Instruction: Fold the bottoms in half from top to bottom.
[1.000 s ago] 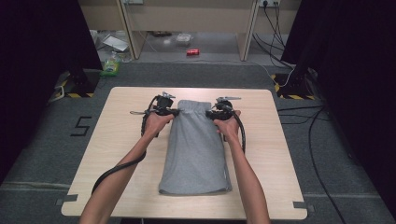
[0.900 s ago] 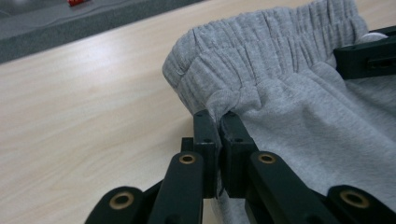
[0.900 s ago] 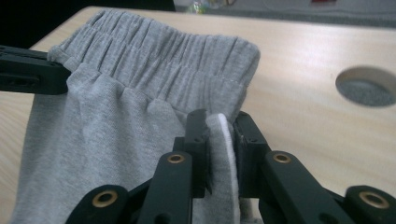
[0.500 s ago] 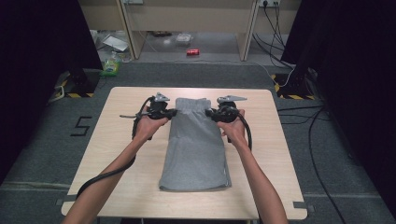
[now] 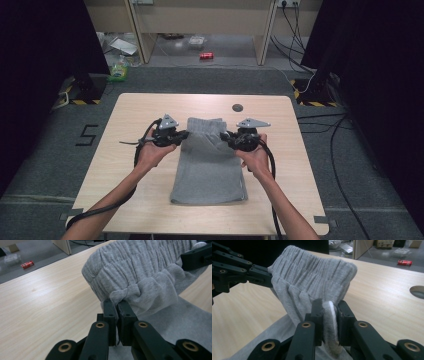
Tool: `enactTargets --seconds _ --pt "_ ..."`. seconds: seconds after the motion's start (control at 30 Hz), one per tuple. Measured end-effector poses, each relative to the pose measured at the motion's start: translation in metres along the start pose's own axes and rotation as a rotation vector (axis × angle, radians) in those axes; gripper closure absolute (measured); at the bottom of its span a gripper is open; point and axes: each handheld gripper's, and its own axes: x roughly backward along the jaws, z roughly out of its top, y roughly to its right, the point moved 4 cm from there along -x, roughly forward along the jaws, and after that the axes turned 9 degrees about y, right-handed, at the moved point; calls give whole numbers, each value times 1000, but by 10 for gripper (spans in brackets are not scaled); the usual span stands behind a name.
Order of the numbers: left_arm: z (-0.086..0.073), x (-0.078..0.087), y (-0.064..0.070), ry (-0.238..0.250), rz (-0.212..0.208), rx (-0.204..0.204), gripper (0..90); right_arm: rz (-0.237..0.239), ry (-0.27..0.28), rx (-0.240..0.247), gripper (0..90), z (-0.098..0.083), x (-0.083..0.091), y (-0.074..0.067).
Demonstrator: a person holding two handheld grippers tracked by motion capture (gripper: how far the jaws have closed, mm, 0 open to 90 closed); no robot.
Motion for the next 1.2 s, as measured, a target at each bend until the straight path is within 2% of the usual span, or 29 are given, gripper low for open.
enactTargets --seconds 0.1,0.27,0.4,0.53,0.67,0.8,0.9,1.07,1.2 --pt "-9 9 9 16 -30 13 858 1 -9 12 787 -8 9 -8" --pt "-31 23 25 12 -73 13 853 10 -19 40 787 -25 23 -20" --pt "-49 31 35 16 -107 36 845 16 -26 57 786 -40 31 -30" --pt "-66 35 44 -4 -135 39 817 13 -39 88 774 -54 38 -39" --pt "-78 35 50 -17 -154 52 772 21 -68 84 745 -65 41 -42" --pt "-81 37 51 -24 -166 66 703 40 -83 70 694 -70 45 -46" --pt "-79 40 52 -17 -176 80 635 57 -67 57 673 -66 50 -49" --pt "-70 48 53 -2 -203 92 611 83 -49 30 656 -61 55 -53" --pt "-61 53 47 31 -209 133 603 93 -27 7 649 -55 55 -53"
